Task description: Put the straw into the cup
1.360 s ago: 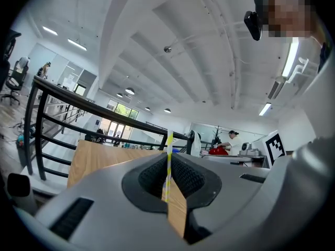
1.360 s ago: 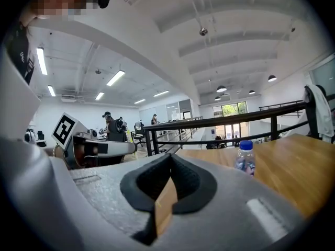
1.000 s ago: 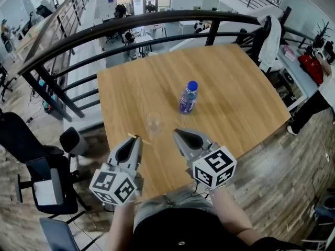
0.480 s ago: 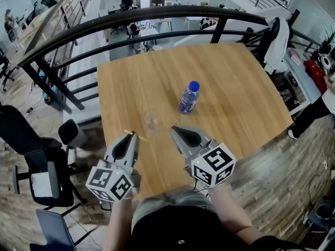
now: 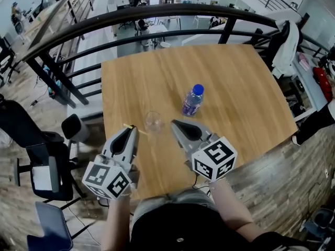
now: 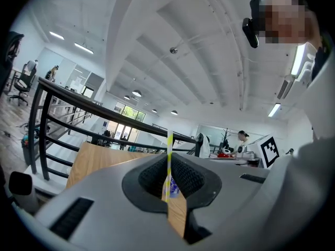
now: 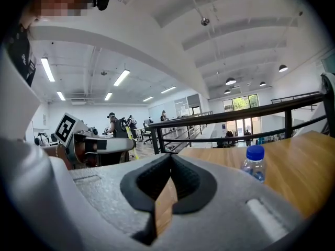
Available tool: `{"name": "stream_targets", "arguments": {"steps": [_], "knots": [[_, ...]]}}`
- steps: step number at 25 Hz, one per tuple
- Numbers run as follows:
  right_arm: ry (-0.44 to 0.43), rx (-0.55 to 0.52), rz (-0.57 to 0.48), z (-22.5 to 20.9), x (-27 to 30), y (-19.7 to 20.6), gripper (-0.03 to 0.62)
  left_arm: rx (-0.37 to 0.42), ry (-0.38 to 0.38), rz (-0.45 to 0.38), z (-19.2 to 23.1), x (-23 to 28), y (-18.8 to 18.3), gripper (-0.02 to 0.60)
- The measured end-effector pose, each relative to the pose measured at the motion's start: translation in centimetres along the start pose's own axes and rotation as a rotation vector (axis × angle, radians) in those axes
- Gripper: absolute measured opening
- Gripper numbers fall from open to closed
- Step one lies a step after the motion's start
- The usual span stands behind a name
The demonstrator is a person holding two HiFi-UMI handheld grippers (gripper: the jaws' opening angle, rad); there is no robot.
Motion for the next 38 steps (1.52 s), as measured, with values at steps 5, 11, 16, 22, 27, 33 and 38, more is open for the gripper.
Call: {"name": "stream_targets", "arguments": {"steps": [5,11,16,22,27,33,38], "knots": [[-0.020,-0.002,-0.017,-1.1,0.9,-0.2,-0.002,0.004,-0.004,-0.033,0.3,1.1,-1.2,0.035],[-0.032,0.008,-0.036,-2.2,2.1,-0.1,-0.002,0.013,-0.023,-0.084,1.2,2.1,-2.9,0.035],[-0.044,0.014,-0.022,-3.5,2.9,0.2,-0.002,0.002,-0.046,-0.108,1.9,3.3,-3.5,0.035],[-0.054,0.031,0.000,-4.4,3.8,1.1,-0.002,-0.014,-0.065,-0.089,2.8,4.8,-2.7,0.035],[-0.064,0.047,0.020,-4.8,4.7,2.0,-0.002,-0.028,-0.074,-0.053,3.6,5.7,-1.8,0.035],[-0.067,0.066,0.042,-5.2,5.3,3.0,-0.002,-0.036,-0.080,0.005,4.4,6.7,-0.3,0.035],[-0.064,0.083,0.060,-5.2,5.4,4.1,-0.002,-0.051,-0.093,0.053,4.9,6.9,1.4,0.035]]}}
Point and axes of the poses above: the fingertips, and each gripper's own axes: x forward along the fingers, z to its left, y out of its underside, the point moved 9 cm from there along -x, backward along the fingers, and after that the axes turned 10 degrees about -x, right-handed, at the moved point
